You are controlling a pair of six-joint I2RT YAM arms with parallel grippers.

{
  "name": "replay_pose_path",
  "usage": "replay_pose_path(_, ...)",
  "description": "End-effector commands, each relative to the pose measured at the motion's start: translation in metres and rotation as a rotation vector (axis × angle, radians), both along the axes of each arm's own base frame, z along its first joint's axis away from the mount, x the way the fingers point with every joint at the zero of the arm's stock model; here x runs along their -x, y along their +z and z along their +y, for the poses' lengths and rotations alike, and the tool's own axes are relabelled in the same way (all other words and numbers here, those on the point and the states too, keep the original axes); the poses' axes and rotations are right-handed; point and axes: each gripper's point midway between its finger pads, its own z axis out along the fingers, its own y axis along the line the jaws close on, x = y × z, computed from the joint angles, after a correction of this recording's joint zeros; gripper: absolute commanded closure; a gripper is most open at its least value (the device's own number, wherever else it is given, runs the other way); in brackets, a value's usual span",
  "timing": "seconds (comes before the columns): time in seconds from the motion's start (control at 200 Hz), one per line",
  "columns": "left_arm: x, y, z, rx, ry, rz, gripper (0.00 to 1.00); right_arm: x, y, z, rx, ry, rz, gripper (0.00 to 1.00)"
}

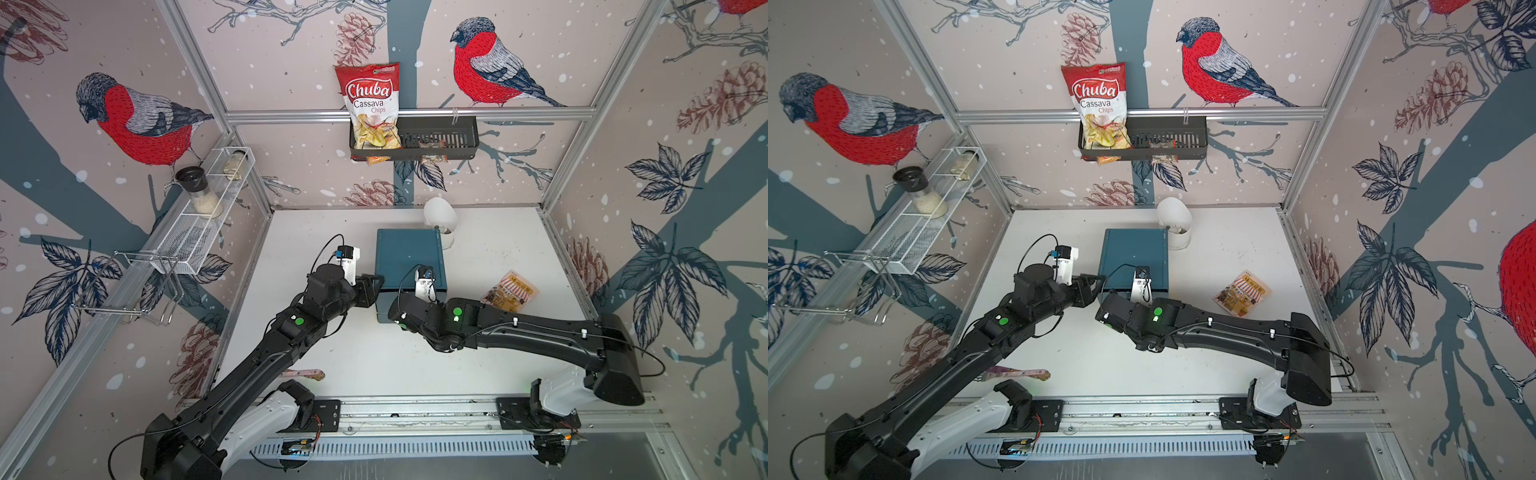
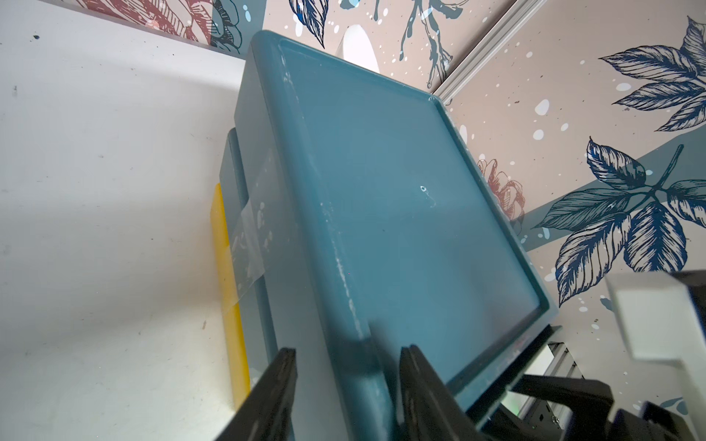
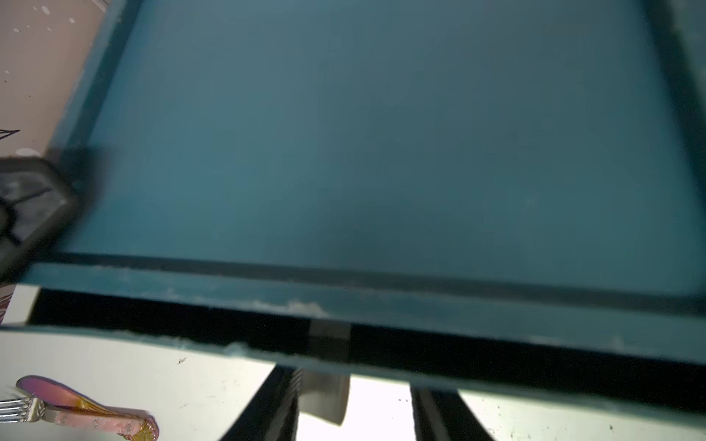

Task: Take the seed bags out of the drawer
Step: Close the drawer in the storage box.

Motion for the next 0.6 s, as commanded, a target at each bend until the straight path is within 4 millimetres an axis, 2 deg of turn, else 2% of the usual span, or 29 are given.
replay_pose_path(0.0, 0.012, -0.03, 0.01, -0.092, -0.002, 0.087, 0.52, -0.006, 0.005, 0.0, -0.028, -0.027, -0.024, 0.46)
replay_pose_path(0.21, 0.012, -0.029, 0.01, -0.086, -0.002, 0.084, 0.51, -0.009, 0.004, -0.005, -0.029, -0.048, -0.025, 0.33)
replay_pose_path(0.51, 0.01, -0.017, 0.008, -0.04, 0.013, 0.08, 0.41, 0.006, -0.003, -0.019, -0.037, -0.046, -0.027, 0.24)
replay_pose_path(0.595, 0.009, -0.01, 0.007, -0.024, 0.016, 0.074, 0.4, 0.009, -0.004, -0.023, -0.062, -0.049, -0.021, 0.25)
